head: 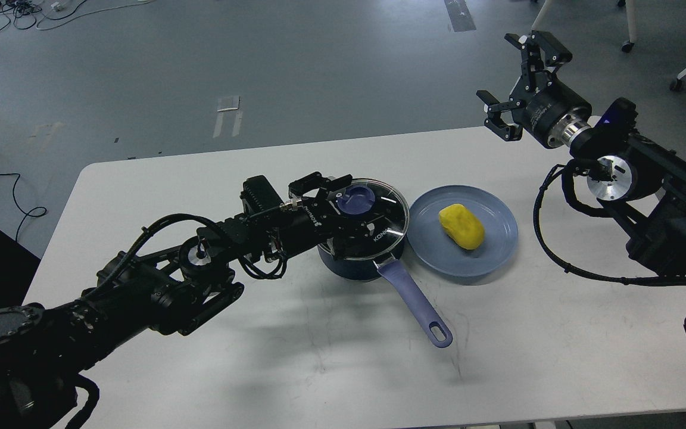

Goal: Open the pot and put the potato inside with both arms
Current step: 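Close the left gripper on the lid knob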

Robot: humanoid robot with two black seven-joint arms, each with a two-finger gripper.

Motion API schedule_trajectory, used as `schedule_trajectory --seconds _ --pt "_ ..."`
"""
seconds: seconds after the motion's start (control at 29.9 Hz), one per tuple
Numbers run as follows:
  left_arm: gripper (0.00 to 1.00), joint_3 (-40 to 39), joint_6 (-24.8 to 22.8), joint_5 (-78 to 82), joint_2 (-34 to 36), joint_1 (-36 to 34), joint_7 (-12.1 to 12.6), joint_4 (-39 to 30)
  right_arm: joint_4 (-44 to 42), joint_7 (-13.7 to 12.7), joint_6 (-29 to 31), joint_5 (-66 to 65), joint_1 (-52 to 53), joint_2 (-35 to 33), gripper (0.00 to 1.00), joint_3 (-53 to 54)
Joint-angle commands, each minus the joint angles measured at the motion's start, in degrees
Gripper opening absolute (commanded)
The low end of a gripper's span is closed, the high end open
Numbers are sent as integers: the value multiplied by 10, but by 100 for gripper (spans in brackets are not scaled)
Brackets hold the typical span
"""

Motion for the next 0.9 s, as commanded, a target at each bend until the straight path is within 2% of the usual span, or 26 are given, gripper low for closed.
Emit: schedule_trajectory --seconds 0.0,0.33,0.4,0.43,0.5,0.87 --pt "98 1 1 -2 -12 -1 0 18 0 0 0 0 -1 -1 100 0" --pt "97 2 1 -6 -12 0 0 19 0 1 0 0 -7 -2 100 0" --pt "84 2 1 -6 -12 0 0 19 -1 1 0 0 -8 -2 100 -1" --pt "73 2 1 -6 -12 1 0 21 0 1 -1 0 -8 -2 100 -1" --pt "66 2 1 -6 -13 1 0 28 -1 2 -1 0 -9 -2 100 -1" --pt "65 2 1 -6 -12 3 0 41 -1 4 -1 -1 -12 -2 100 -1"
